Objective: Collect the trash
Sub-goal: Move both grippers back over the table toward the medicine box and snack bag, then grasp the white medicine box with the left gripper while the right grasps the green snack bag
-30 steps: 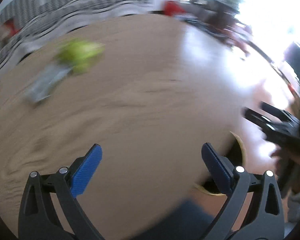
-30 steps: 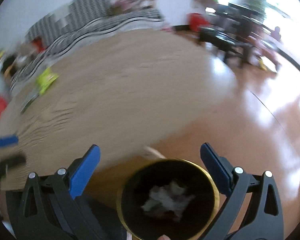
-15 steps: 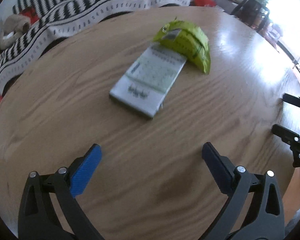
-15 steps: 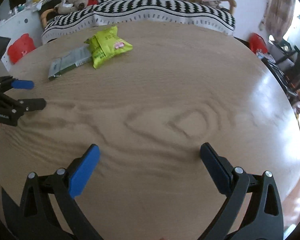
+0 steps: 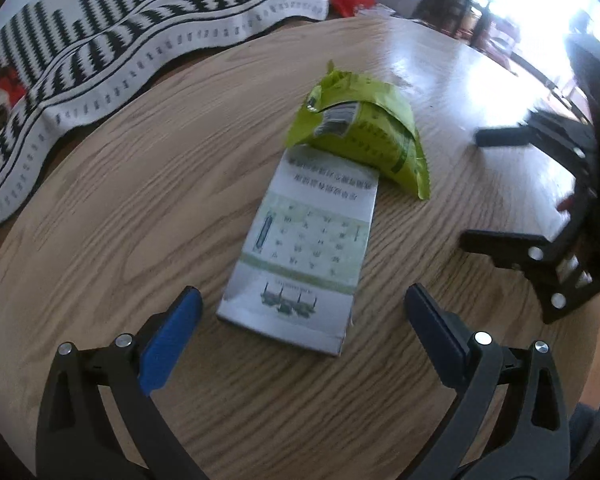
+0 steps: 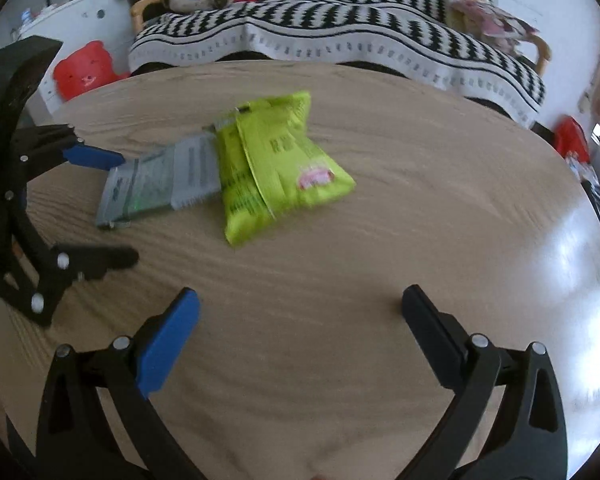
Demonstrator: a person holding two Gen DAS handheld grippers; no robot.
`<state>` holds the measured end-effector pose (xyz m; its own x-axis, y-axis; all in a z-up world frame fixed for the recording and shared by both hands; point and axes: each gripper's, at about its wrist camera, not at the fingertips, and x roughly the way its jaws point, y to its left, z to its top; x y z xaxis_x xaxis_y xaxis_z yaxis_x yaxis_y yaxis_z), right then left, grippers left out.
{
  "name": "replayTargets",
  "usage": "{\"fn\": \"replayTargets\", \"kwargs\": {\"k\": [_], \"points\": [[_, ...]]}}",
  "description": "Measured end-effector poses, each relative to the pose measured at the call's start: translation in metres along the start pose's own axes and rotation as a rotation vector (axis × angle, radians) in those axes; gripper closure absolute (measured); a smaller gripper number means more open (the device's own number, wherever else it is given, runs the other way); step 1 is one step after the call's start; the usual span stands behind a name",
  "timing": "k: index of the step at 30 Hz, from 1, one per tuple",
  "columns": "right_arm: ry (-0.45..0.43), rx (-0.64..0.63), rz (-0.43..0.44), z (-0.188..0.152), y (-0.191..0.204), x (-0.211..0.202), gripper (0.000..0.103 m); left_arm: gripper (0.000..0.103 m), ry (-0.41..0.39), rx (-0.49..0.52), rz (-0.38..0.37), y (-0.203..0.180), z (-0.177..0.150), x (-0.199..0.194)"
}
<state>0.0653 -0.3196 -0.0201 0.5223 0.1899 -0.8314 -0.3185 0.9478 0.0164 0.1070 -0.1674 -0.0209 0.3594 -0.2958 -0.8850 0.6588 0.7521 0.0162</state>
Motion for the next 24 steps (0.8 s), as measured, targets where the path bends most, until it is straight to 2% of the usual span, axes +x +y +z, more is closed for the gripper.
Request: {"fn": "replayTargets", "kwargs": {"k": [4, 18, 20, 21, 22, 23, 24], "points": [[0.013, -0.052, 0.036, 0.018, -0.001, 0.011, 0.005, 0.005, -0.003, 0.04, -0.022, 0.0, 0.002, 0.001], [0.015, -0.119, 0.082, 0.047, -0.007, 0.033, 0.005, 0.006, 0.001, 0.049, -0.029, 0.004, 0.013, 0.006], [0.013, -0.126, 0.092, 0.048, -0.005, 0.032, 0.009, 0.007, -0.026, 0.02, -0.015, 0.005, 0.01, 0.006], [-0.008, -0.132, 0.096, 0.048, -0.003, 0.029, 0.02, 0.008, -0.041, 0.005, -0.005, 0.004, 0.009, 0.005], [-0.02, -0.124, 0.101, 0.048, -0.002, 0.027, 0.03, 0.015, -0.059, -0.012, 0.004, 0.003, 0.008, 0.004], [-0.025, -0.118, 0.098, 0.046, -0.001, 0.026, 0.03, 0.042, -0.078, -0.018, 0.012, 0.002, 0.007, 0.001], [-0.034, -0.114, 0.099, 0.044, 0.0, 0.025, 0.031, 0.046, -0.104, -0.027, 0.029, 0.001, 0.008, -0.003]]}}
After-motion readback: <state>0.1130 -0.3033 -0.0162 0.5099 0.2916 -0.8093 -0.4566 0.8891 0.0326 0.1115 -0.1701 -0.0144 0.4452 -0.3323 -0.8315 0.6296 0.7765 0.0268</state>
